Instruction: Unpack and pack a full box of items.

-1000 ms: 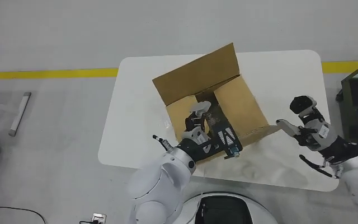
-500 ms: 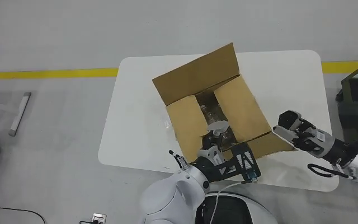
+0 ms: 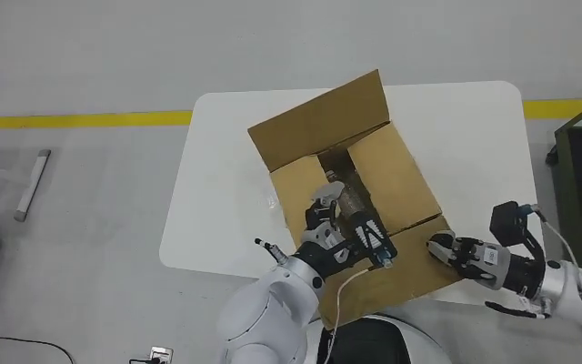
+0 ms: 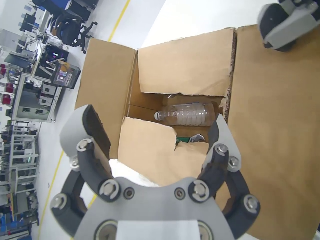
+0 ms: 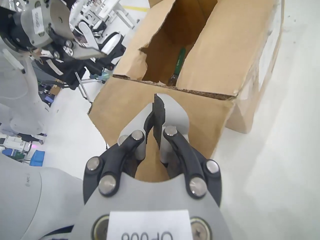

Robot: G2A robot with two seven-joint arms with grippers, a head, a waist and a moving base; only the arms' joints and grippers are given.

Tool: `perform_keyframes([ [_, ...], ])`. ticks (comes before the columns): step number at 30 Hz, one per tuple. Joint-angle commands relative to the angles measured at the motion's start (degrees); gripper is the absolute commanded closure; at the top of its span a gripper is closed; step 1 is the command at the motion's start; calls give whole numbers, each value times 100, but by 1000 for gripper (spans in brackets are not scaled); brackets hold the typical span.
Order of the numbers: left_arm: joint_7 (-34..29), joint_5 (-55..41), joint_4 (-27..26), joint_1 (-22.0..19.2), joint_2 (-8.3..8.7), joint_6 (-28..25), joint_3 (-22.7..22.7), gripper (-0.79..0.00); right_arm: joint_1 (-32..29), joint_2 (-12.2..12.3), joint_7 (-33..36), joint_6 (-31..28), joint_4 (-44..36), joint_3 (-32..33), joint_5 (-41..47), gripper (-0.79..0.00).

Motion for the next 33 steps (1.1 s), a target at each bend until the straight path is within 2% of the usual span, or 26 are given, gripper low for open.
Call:
perform_keyframes([
  [1,71,31,78,-14,-2,169,-15,-785,-2,-6,-190,15,7,2,-186,0],
  [4,158,86,167,-28,-8,428,-20,-785,-5,-55,-1123,169,74,198,-201,0],
  [7,223,135,234,-28,-16,693,-20,-785,-117,-113,-1978,561,177,415,-460,0],
  [11,357,59,291,13,-31,1059,-26,-785,-104,-164,-2521,986,510,267,-828,0],
  [16,357,59,291,13,-31,1059,-26,-785,317,-179,-2430,1003,874,-379,-1187,0],
  [20,357,59,291,13,-31,1059,-26,-785,447,-186,-2271,753,917,-744,-1281,0],
  [29,357,59,291,13,-31,1059,-26,-785,424,-158,-1703,3,823,-1137,-1173,0],
  [33,547,256,479,63,-11,1164,-68,-785,355,-130,-1499,-217,818,-1103,-1106,0],
])
